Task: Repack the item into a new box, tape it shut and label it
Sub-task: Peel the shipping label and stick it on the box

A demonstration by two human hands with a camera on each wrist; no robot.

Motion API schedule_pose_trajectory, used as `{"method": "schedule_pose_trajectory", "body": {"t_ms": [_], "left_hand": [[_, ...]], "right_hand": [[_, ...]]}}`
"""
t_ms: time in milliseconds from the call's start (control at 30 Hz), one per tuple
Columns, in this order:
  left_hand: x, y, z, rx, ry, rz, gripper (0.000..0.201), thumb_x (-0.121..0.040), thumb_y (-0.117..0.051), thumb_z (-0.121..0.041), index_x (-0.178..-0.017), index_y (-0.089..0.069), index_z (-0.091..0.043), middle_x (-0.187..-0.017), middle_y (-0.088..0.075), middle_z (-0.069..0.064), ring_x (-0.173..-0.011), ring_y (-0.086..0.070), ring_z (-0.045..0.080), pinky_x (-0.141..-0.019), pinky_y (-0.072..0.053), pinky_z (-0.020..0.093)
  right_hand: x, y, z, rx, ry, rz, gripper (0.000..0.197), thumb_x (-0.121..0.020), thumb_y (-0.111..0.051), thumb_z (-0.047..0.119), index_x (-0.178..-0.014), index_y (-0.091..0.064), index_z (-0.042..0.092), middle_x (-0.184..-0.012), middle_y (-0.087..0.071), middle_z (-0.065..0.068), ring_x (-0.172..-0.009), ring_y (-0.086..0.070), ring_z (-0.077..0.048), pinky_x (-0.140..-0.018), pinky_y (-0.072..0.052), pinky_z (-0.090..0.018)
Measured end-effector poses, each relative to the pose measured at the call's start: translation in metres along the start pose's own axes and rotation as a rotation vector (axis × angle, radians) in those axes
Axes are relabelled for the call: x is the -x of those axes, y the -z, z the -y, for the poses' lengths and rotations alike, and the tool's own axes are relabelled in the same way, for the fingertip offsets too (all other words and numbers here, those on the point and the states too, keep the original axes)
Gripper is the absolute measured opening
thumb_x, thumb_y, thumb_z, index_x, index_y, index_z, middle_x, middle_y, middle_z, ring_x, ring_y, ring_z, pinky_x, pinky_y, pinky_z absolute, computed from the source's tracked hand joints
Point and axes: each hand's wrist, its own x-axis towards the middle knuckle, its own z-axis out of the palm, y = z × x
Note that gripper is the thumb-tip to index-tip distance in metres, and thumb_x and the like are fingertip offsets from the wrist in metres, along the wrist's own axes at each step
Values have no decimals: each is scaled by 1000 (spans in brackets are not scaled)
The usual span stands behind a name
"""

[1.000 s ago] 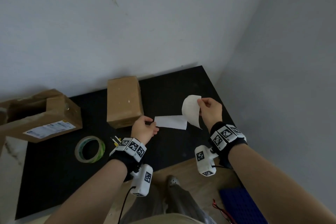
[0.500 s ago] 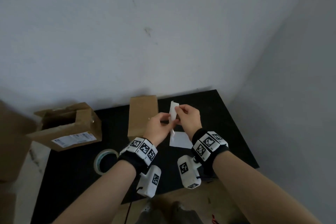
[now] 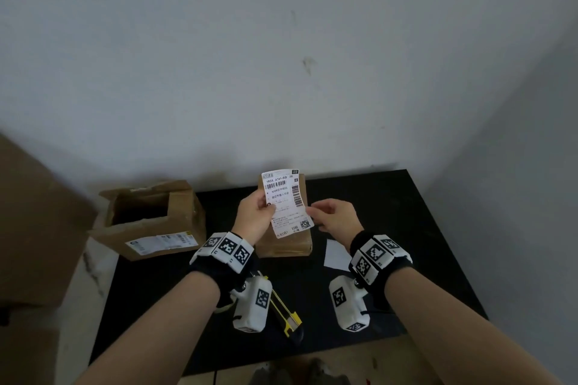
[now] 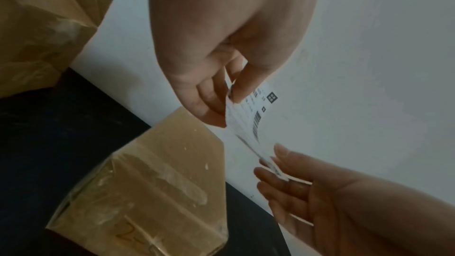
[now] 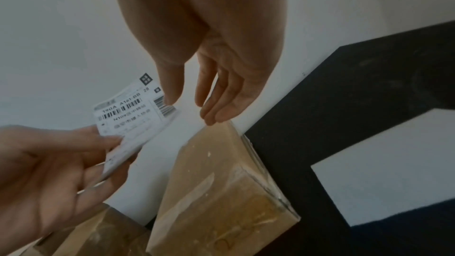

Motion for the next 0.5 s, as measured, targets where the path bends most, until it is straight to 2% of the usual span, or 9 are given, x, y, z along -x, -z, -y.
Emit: {"method": "schedule_pose_trajectory", "body": {"t_ms": [100, 233, 400, 500], "left_hand": [[-9, 8, 7, 16, 3, 25, 33, -92, -50, 1, -121, -57, -12, -120, -62, 8, -111, -60, 21, -84, -54, 34], [-20, 13, 18, -46, 5, 44, 34, -89, -54, 1, -120, -56, -14, -119, -62, 6, -111, -59, 20, -85, -55, 36], [-22, 12, 41, -124, 138, -42, 62, -79, -72, -10, -133, -43, -16, -111, -63, 4, -102, -62, 19, -86, -54, 44], [-18, 9, 52, -96, 179, -37, 68, -73, -76, -9, -132, -43, -15, -108, -64, 4, -99, -61, 16, -88, -53, 43]], "right_hand": [[-5, -10, -4, -54, -35, 61, 27, -80, -71, 13, -105, -63, 13, -105, -68, -5, -95, -66, -14, -84, -56, -32], [-13, -22, -13, -120, -98, 2, 24, -77, -73, 12, -97, -63, 20, -106, -68, -4, -98, -66, -16, -89, -54, -40], [-18, -32, -24, -183, -138, -82, 19, -79, -72, 10, -91, -63, 20, -102, -69, -5, -94, -67, -16, -87, -55, -36], [-18, -39, -28, -236, -143, -105, 18, -80, -71, 6, -97, -64, 10, -99, -70, -9, -88, -68, -15, -76, -57, -26]]}}
